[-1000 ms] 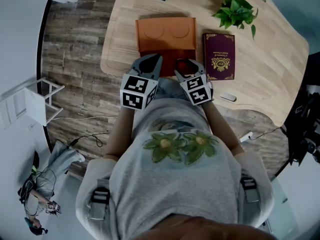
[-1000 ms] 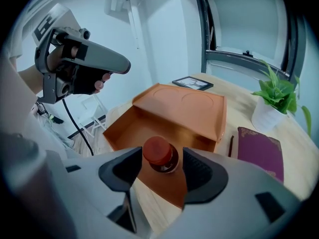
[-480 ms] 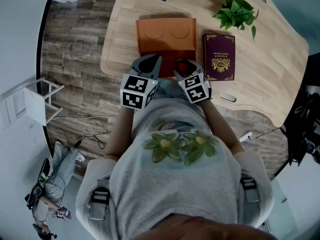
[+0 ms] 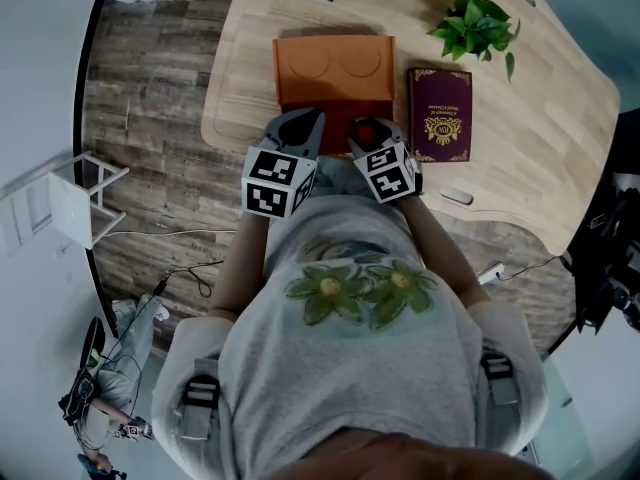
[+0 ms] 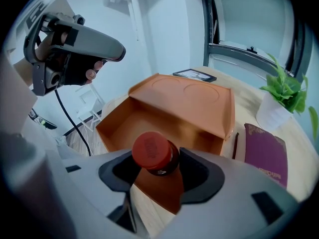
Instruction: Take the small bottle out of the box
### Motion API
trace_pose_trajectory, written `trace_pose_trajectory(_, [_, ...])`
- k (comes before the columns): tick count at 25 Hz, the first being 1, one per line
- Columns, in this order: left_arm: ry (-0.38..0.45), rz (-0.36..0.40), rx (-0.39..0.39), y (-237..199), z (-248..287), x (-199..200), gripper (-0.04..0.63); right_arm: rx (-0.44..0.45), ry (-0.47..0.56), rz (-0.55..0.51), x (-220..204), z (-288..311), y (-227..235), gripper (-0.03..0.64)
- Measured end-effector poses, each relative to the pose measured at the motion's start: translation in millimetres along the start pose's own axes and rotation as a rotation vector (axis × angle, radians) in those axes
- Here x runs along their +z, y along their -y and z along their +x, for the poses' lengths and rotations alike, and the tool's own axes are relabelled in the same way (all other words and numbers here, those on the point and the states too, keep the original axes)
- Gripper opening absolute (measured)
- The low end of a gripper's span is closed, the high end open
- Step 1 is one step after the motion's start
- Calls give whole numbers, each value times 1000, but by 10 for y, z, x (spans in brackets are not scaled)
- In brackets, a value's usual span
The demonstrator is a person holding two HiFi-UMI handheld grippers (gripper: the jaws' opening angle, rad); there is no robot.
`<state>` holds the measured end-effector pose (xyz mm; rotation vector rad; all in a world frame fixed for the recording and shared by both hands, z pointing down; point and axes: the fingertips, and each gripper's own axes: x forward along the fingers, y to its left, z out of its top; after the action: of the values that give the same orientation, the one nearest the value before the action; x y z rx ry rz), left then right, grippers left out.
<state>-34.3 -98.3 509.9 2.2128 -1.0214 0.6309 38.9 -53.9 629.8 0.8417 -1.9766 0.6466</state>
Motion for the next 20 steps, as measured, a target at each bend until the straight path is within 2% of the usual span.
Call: trace_pose_trajectory(20, [4, 11, 21, -109, -11, 59, 8, -4, -12, -18, 4, 16, 8, 222])
